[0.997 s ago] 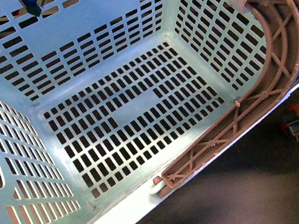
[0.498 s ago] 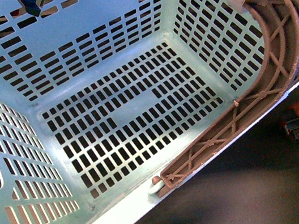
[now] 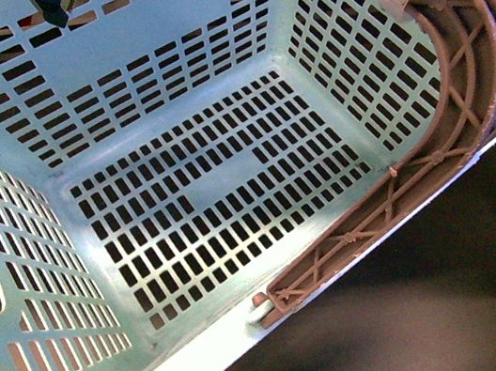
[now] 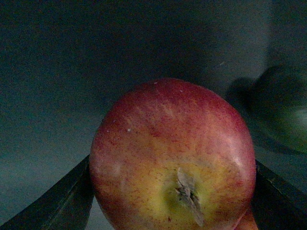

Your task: Pick apple with right arm and hold basket with left

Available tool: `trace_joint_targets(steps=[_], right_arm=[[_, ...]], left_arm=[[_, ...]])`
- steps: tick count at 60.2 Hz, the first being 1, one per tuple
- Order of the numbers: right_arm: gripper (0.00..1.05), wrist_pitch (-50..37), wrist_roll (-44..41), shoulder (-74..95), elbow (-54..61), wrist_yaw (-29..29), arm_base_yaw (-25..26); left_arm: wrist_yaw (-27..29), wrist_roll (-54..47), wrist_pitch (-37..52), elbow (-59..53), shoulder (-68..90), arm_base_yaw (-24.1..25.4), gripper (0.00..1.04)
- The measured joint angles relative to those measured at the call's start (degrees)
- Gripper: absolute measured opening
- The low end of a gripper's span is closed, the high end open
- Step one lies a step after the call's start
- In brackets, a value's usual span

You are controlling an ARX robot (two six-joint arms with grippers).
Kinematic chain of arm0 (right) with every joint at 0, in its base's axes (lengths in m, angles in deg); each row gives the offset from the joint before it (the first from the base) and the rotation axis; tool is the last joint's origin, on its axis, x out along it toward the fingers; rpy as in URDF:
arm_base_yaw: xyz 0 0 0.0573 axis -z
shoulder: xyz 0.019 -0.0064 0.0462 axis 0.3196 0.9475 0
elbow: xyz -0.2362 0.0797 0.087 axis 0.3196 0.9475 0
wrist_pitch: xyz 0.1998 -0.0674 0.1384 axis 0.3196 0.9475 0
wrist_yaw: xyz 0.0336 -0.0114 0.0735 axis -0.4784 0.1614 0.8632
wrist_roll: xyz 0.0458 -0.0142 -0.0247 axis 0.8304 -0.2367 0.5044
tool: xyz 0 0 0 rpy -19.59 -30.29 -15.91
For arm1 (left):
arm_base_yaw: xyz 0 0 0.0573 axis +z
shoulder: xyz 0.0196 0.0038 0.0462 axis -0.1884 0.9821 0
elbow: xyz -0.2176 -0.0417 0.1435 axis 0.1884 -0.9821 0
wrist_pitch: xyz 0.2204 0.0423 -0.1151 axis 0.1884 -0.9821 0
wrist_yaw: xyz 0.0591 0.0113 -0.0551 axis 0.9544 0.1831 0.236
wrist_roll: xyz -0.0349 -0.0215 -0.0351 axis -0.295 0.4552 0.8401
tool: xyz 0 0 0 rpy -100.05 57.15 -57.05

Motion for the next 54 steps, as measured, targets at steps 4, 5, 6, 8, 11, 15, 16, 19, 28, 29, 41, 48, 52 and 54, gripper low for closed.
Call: trace_joint_targets(steps=[4,5,6,8,11,15,16,19,28,29,41,48,52,54], right_arm=[[0.78,0.61,0.33,-4.46,1.60,1.77,0.92],[0.78,0.92,0.42,-5.68,2.01,2.29,1.16],[0.78,1.55,0.87,-8.07,2.71,3.28,1.60],[0.77,2.23,1.38,-10.45,3.39,4.26,1.99],[0.77,3.63,2.45,-15.28,4.52,6.23,2.67],[0.76,5.46,4.11,-21.22,5.44,8.44,3.15],[0.76,5.81,4.46,-22.38,5.57,8.76,3.19],[0.76,7.04,5.64,-26.88,5.90,9.97,3.19],[0.76,10.05,9.77,-37.79,5.51,12.50,1.60],[0.76,10.29,10.10,-38.60,5.40,12.57,1.33],[0.76,11.98,14.80,-46.45,2.75,12.11,-6.25],[0.76,11.80,16.68,-46.75,1.86,9.88,-13.42],[0.76,11.08,17.53,-45.46,1.86,8.26,-18.88],[0.75,10.78,17.86,-44.74,1.86,7.58,-20.90]], left_arm=[[0.00,0.00,0.00,0.00,0.00,0.00,0.15],[0.00,-0.02,0.00,0.00,0.00,0.00,0.15],[0.00,0.00,0.00,0.00,0.00,0.00,0.15],[0.00,0.00,0.00,0.00,0.00,0.00,0.15],[-0.02,0.00,0.00,0.00,0.00,0.00,0.15],[-0.02,0.00,0.00,0.00,0.00,0.00,0.15],[-0.02,0.00,0.00,0.00,0.00,0.00,0.15],[-0.02,0.00,0.00,0.00,0.00,0.00,0.15],[-0.02,0.00,0.00,0.00,0.00,0.00,0.15],[-0.02,0.00,0.00,0.00,0.00,0.00,0.15],[0.00,0.00,0.00,0.00,0.00,0.00,0.15],[-0.02,0.00,0.00,0.00,0.00,0.00,0.15],[-0.02,0.00,0.00,0.00,0.00,0.00,0.15],[-0.02,0.00,0.00,0.00,0.00,0.00,0.15]])
